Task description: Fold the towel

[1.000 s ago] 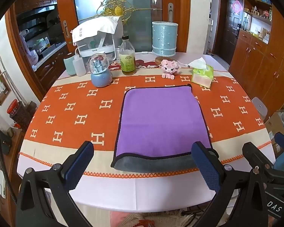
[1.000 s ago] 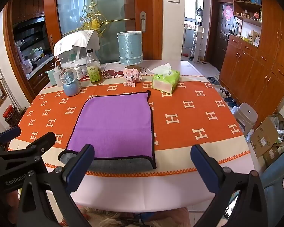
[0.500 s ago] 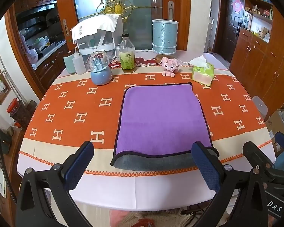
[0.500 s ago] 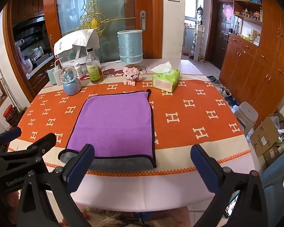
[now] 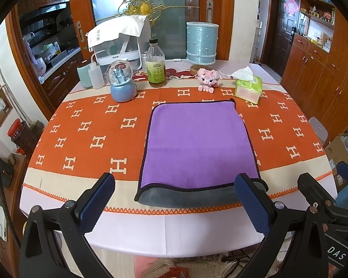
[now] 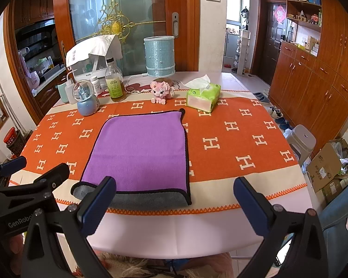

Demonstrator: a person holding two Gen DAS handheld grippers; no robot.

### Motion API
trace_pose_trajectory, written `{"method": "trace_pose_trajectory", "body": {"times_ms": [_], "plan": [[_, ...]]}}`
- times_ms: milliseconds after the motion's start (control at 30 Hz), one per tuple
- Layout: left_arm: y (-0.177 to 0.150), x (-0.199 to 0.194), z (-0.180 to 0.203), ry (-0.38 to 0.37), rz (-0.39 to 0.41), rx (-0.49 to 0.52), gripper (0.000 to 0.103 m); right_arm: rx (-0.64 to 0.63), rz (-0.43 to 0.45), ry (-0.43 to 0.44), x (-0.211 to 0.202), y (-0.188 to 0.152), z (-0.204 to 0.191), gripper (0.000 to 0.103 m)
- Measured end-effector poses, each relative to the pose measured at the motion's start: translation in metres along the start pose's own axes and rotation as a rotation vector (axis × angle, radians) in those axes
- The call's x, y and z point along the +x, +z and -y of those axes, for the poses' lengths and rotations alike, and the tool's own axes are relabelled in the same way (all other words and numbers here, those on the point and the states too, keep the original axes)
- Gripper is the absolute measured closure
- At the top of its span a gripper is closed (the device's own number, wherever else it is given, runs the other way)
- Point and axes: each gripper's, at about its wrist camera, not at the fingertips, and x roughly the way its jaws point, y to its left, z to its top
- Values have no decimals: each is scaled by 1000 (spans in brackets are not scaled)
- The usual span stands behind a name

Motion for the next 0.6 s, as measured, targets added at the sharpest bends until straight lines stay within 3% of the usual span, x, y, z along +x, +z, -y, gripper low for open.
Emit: {"method": "trace_pose_trajectory", "body": {"times_ms": [600], "plan": [[-3,1,-4,-4,-13,-4,1,0,-3,-3,2,-1,-1,1]]}}
